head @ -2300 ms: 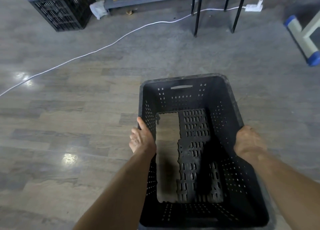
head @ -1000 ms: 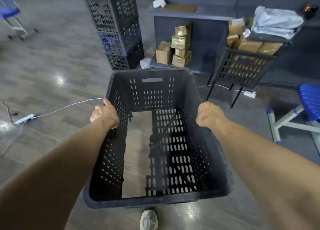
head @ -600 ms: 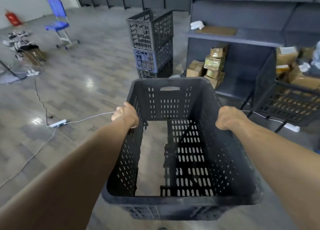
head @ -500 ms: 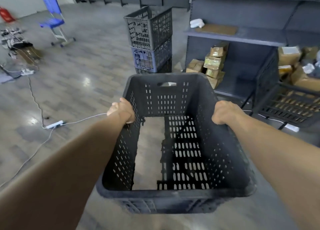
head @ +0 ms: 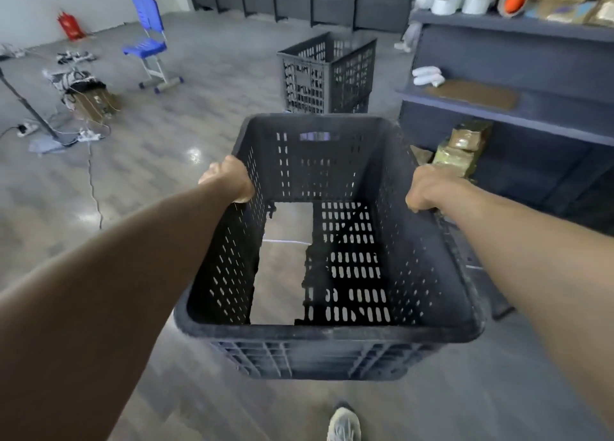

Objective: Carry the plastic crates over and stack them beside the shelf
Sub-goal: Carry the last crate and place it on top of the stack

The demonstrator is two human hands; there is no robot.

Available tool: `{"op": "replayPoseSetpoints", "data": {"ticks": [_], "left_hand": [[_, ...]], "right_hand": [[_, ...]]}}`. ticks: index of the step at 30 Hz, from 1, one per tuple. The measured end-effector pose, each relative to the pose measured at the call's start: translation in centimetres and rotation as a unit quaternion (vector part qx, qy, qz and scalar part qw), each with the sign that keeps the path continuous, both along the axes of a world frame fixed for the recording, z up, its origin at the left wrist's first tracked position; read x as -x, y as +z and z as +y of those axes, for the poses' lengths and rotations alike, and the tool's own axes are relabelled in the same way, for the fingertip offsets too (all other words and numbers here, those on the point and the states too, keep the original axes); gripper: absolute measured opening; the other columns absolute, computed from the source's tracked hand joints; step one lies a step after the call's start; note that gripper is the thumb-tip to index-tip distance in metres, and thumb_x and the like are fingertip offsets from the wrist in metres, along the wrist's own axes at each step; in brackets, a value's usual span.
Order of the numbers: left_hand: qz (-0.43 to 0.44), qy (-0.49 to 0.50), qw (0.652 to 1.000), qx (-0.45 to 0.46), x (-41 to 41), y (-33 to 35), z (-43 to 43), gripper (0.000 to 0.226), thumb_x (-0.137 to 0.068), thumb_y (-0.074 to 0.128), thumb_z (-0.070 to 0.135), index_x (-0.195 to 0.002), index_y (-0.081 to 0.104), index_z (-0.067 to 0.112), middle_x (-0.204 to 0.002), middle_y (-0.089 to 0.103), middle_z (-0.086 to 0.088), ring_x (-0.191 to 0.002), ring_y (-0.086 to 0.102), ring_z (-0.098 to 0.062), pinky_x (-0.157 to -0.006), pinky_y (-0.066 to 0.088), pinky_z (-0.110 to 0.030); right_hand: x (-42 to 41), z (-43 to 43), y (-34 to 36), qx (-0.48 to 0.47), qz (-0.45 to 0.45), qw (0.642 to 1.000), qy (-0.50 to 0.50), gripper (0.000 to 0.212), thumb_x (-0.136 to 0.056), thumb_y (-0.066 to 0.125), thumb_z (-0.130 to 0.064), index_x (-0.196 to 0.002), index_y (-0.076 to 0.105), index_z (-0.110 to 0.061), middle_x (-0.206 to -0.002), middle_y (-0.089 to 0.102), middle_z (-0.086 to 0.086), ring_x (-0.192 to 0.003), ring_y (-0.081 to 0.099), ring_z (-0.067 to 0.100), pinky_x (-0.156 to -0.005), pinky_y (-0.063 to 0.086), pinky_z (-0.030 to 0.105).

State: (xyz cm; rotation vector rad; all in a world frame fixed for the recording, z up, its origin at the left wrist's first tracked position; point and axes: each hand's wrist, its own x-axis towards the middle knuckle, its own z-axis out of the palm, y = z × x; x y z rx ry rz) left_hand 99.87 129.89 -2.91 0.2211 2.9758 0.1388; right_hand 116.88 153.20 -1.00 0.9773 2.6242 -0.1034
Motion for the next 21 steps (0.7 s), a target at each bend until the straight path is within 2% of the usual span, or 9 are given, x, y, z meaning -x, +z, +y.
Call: {"op": "replayPoseSetpoints", "data": {"ticks": [2,4,6,8,15,18,21], "left_hand": [[0.004,0.011,1.0,-0.009,2.6,1.1,0.7,0.057,-0.083,0.059,0.012,-0.136,0.041,0.004,-0.132,0.051,-0.021,-0.122,0.052,-0.038,-0.101,0.045,-0.043],[0.01,0.019,1.0,-0.013,5.0,2.2,1.3,0.056,-0.084,0.058,0.013,-0.136,0.042,0.003,-0.132,0.051,-0.02,-0.123,0.051,-0.037,-0.102,0.045,-0.042],[0.02,0.022,0.999,-0.018,7.4,3.5,2.0,0.052,-0.083,0.058,0.012,-0.133,0.046,0.002,-0.127,0.055,-0.019,-0.119,0.053,-0.036,-0.099,0.047,-0.042],[0.033,0.026,0.999,-0.024,9.8,4.7,2.6,0.049,-0.081,0.06,0.012,-0.128,0.049,0.003,-0.122,0.058,-0.018,-0.114,0.057,-0.036,-0.096,0.049,-0.041],[0.05,0.006,0.999,-0.021,18.9,7.4,4.4,0.039,-0.081,0.058,0.009,-0.12,0.056,0.003,-0.116,0.061,-0.017,-0.108,0.06,-0.035,-0.09,0.052,-0.039],[0.046,-0.013,0.999,-0.016,23.7,7.4,4.9,0.036,-0.082,0.057,0.01,-0.117,0.058,0.003,-0.113,0.062,-0.015,-0.106,0.06,-0.033,-0.09,0.052,-0.037],[0.044,-0.038,0.998,-0.016,29.1,7.8,5.5,0.032,-0.083,0.055,0.007,-0.115,0.059,0.0,-0.113,0.062,-0.018,-0.105,0.06,-0.033,-0.084,0.051,-0.034]], "right_hand": [[3.2,1.3,1.1,-0.007,0.018,1.0,0.006,0.017,-0.075,0.068,-0.01,-0.09,0.059,-0.009,-0.094,0.055,0.01,-0.101,0.06,0.031,-0.082,0.05,0.031],[6.0,2.4,2.6,-0.009,0.043,0.999,0.002,0.017,-0.07,0.07,-0.012,-0.08,0.057,-0.011,-0.096,0.06,0.011,-0.099,0.061,0.032,-0.088,0.052,0.036],[8.3,3.3,4.3,0.006,0.062,0.998,0.002,0.013,-0.073,0.068,-0.01,-0.082,0.058,-0.008,-0.096,0.062,0.012,-0.088,0.059,0.031,-0.076,0.049,0.029],[10.5,4.1,5.8,0.012,0.069,0.998,0.004,0.011,-0.08,0.064,-0.007,-0.089,0.058,-0.005,-0.091,0.058,0.011,-0.082,0.055,0.029,-0.068,0.044,0.028],[19.4,6.0,7.8,0.006,0.073,0.997,0.005,0.013,-0.079,0.064,-0.006,-0.089,0.056,-0.005,-0.095,0.06,0.011,-0.079,0.055,0.029,-0.064,0.044,0.028],[23.9,6.4,8.1,0.001,0.063,0.998,0.0,0.013,-0.078,0.066,-0.007,-0.087,0.058,-0.005,-0.087,0.058,0.01,-0.077,0.057,0.028,-0.061,0.044,0.027],[28.9,6.7,8.5,-0.011,0.054,0.998,-0.01,0.012,-0.074,0.067,-0.007,-0.083,0.06,-0.004,-0.073,0.058,0.009,-0.068,0.058,0.026,-0.056,0.045,0.025]]}}
